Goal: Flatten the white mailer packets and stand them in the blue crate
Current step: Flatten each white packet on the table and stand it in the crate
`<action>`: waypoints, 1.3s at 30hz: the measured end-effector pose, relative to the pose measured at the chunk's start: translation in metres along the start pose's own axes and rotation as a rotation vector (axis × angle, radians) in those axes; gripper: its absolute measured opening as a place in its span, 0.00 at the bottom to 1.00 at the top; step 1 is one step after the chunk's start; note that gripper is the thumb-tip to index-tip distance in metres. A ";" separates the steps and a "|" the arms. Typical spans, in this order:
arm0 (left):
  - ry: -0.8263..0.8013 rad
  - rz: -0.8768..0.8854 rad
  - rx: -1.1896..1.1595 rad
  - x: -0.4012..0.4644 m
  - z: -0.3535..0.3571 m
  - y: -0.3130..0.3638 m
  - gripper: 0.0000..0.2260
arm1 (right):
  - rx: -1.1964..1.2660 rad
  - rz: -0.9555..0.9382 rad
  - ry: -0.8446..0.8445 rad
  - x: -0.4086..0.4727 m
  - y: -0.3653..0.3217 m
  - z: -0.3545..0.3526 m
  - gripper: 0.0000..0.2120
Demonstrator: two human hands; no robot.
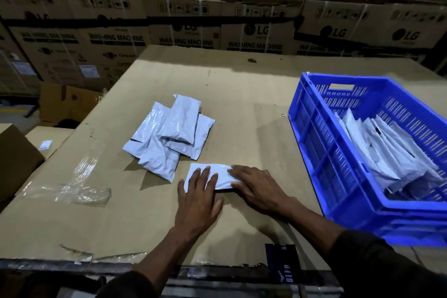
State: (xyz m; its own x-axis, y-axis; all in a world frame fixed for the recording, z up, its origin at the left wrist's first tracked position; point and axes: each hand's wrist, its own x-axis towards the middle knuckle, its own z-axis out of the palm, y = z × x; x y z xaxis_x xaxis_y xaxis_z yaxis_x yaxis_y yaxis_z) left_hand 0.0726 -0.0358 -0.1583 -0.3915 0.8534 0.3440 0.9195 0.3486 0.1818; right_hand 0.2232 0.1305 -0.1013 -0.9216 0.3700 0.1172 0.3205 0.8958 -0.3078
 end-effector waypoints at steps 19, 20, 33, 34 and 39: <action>0.026 0.136 0.027 0.093 -0.037 0.002 0.23 | -0.438 -0.296 -0.153 0.011 0.008 -0.050 0.10; 0.059 0.110 0.030 0.093 -0.040 0.006 0.24 | -0.420 -0.278 -0.146 0.012 0.008 -0.054 0.12; 0.032 0.036 -0.147 0.051 0.018 0.064 0.34 | -0.009 -0.099 0.293 0.003 0.056 -0.126 0.27; 0.021 0.044 -0.116 0.054 0.021 0.067 0.33 | 0.008 -0.086 0.336 0.001 0.058 -0.132 0.25; -0.040 0.009 -0.058 0.069 0.034 0.082 0.30 | 0.038 -0.042 0.529 -0.009 0.064 -0.166 0.20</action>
State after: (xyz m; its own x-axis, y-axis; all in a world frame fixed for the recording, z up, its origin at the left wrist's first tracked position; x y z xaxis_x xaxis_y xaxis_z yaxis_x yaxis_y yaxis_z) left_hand 0.1217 0.0652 -0.1510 -0.3810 0.8714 0.3092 0.9187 0.3191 0.2328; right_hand 0.2888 0.2256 0.0344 -0.6942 0.4160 0.5874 0.2683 0.9068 -0.3251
